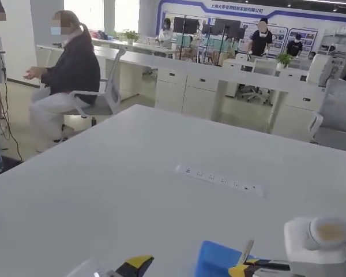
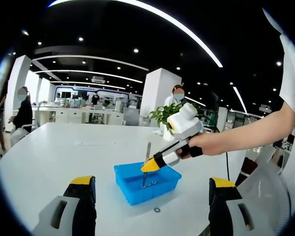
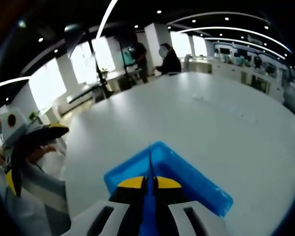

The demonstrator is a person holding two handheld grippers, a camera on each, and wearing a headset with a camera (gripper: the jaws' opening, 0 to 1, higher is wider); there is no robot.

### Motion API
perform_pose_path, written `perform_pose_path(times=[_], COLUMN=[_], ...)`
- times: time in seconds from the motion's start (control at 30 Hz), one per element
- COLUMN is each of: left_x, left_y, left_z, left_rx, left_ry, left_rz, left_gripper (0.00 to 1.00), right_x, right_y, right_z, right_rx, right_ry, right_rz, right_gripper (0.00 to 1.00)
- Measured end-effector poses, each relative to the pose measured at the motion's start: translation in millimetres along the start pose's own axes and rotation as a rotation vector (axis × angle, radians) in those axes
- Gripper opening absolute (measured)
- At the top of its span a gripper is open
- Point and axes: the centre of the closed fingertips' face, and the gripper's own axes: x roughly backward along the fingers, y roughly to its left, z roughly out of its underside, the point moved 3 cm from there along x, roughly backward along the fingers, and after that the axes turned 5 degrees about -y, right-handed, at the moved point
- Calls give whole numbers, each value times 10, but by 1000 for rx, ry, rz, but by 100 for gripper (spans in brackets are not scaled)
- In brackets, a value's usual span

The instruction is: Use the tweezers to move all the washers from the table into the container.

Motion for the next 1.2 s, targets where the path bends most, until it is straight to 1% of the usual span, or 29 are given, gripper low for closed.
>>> perform_pose_path(times=[0.07, 0.3, 0.4, 0.53, 0.63, 0.67, 0.77, 0.87, 0.97, 1.03, 1.1, 1.2], left_x=[-1, -4, -7, -6, -5, -5, -3, -2, -1, -3, -4, -5], left_y=[-3, -11, -19, -20, -22, -23, -22, -23, -24, -22, -22, -20], left_z=[0, 5, 15, 21, 29, 33, 36, 35, 45, 48, 51, 53], left_rx=[2, 3, -1, -1, -5, -5, -6, -5, -7, -8, -8, -7], left_ry=[0, 4, 11, 15, 19, 23, 25, 24, 31, 33, 36, 37], left_rz=[2, 6, 10, 12, 12, 12, 10, 11, 11, 11, 12, 11], left_gripper=[98, 98, 97, 97, 97, 97, 97, 97, 97, 97, 97, 97], right_x=[51, 201, 260, 300, 318, 317, 294, 257, 207, 187, 166, 138], right_y=[70, 243, 334, 436, 511, 550, 628, 691, 701, 721, 720, 707], right_z=[-45, -133, -152, -184, -216, -223, -195, -120, 5, 57, 110, 186], right_rx=[7, 124, 174, 204, 194, 179, 129, 95, 76, 41, 19, 17], right_ry=[-19, -26, -19, -26, -45, -55, -61, -55, -27, -24, -16, 0], right_rz=[-3, 6, -3, -19, -37, -50, -84, -107, -115, -126, -128, -121], right_gripper=[4, 4, 4, 4, 4, 4, 4, 4, 4, 4, 4, 4])
